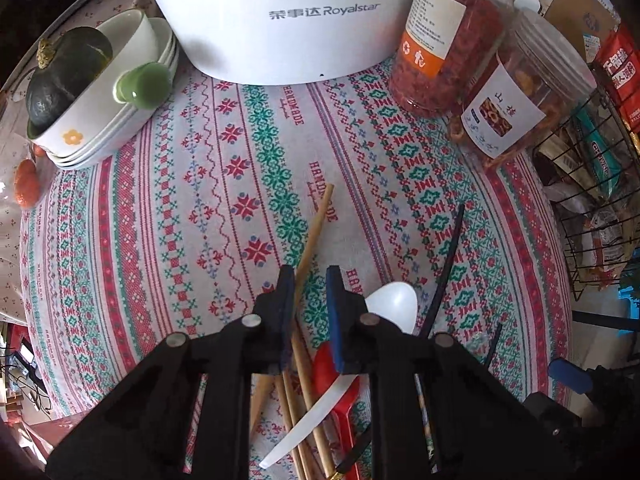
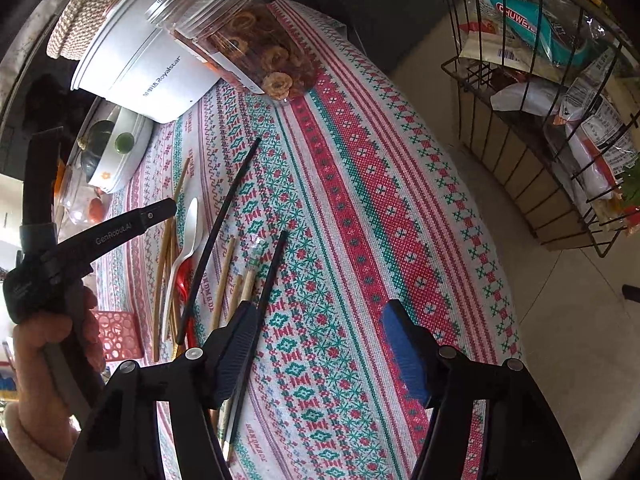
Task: Organize utensils
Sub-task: 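Grasp a wooden chopstick with the left tool while the right tool reaches a black chopstick, then lift the wooden chopstick upright with the left tool while the right tool grasps a black chopstick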
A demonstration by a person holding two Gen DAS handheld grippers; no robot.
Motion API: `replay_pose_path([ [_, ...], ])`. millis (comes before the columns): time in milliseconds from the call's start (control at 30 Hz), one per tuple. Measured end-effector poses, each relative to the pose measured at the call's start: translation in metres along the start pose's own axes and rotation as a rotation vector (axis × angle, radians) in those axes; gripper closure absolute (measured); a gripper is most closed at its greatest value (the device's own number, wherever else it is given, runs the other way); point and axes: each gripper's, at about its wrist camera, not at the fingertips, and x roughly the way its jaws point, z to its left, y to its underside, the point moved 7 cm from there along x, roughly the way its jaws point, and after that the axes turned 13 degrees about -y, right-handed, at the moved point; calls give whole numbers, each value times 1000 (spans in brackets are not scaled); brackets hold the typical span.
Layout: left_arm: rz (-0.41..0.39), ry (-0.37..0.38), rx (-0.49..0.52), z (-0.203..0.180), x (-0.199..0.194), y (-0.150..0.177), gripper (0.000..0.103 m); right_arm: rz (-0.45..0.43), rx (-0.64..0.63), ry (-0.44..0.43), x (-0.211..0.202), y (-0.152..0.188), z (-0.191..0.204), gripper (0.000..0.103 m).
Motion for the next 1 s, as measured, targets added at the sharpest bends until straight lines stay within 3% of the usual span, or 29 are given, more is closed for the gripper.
replay_pose_path([
  [267, -13, -22, 15, -7, 2, 6, 94, 4, -10, -1, 8, -3, 6, 37],
  [433, -47, 7, 14, 8, -25, 20, 96, -7, -10, -4, 14, -7, 10, 37],
  [733, -174, 98, -18, 54, -118, 75, 96, 38, -88, -44, 43, -4, 33, 72],
  [867, -212, 158, -53, 72, -137, 102, 96, 46, -153, 55, 55, 0, 44, 86],
  [1000, -245, 199, -88, 95, -152, 131, 96, 70, -192, 148, 62, 5, 55, 88],
])
